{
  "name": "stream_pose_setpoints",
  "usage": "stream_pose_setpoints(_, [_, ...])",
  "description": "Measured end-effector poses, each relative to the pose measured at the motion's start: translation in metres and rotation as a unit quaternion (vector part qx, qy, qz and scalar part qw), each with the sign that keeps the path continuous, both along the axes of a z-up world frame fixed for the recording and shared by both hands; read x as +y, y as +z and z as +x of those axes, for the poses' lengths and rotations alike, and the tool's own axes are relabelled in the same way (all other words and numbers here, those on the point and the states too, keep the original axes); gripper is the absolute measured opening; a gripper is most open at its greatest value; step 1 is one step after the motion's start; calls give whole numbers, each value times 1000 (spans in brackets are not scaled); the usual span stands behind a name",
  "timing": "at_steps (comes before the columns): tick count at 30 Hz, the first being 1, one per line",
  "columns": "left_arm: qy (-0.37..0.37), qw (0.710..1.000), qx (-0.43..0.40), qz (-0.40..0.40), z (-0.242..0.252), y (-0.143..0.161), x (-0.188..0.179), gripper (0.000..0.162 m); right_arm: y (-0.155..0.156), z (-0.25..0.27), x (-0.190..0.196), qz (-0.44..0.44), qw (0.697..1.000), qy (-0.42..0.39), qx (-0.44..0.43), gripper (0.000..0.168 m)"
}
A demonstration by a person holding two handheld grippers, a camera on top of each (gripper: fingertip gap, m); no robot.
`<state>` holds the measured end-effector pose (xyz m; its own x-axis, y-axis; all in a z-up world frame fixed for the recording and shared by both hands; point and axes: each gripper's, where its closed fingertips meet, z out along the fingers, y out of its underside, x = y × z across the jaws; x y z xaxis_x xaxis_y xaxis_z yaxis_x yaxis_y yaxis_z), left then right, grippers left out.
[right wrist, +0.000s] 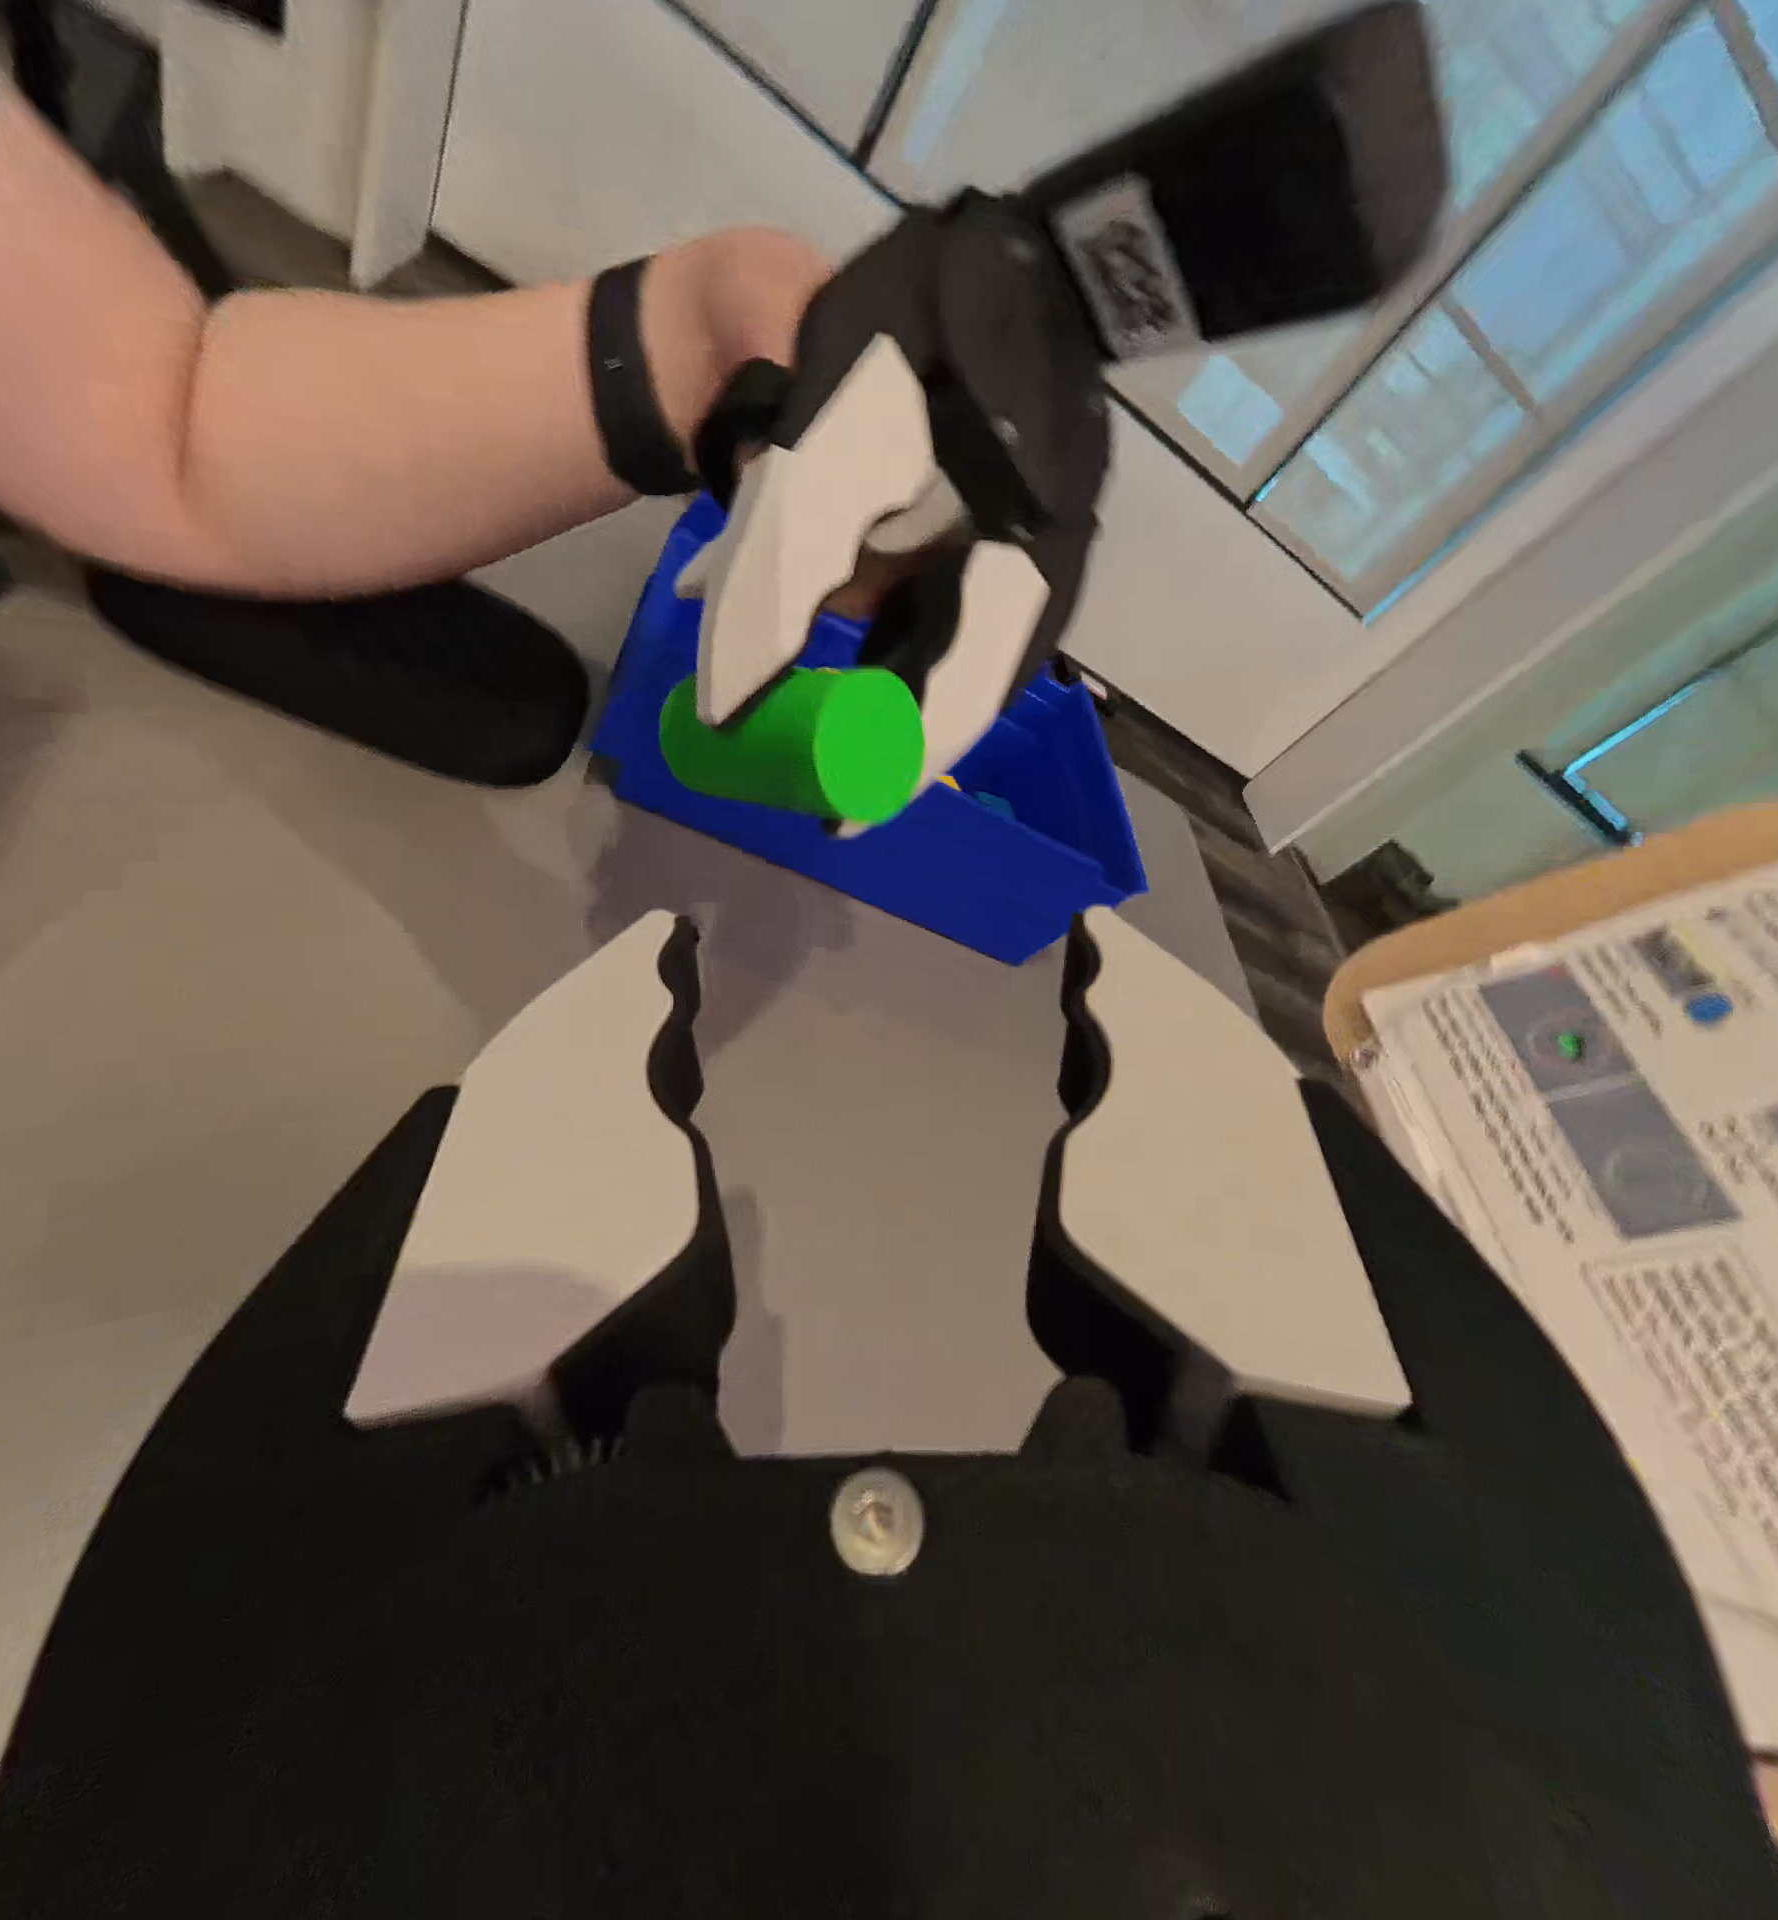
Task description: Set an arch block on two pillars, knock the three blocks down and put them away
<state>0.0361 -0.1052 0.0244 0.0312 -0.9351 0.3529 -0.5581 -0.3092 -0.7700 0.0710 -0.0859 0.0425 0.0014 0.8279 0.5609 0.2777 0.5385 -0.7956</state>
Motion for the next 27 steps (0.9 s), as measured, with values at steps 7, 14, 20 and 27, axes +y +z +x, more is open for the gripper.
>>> stream_pose_setpoints(7, [-116,991,22,-63,25,-24,-37,34,-26,-22,-45,85,991,76,-68,62])
stream_pose_setpoints(14, [-153,986,17,-72,25,-25,-50,34,-34,-23,-56,88,986,99,-97,42])
stream_pose_setpoints(20, [-177,981,17,-77,24,-28,-57,34,-40,-24,-59,66,986,107,-111,39])
stream_pose_setpoints(27, [-202,976,7,-83,24,-25,-66,35,-36,-26,-70,46,985,138,-92,40])
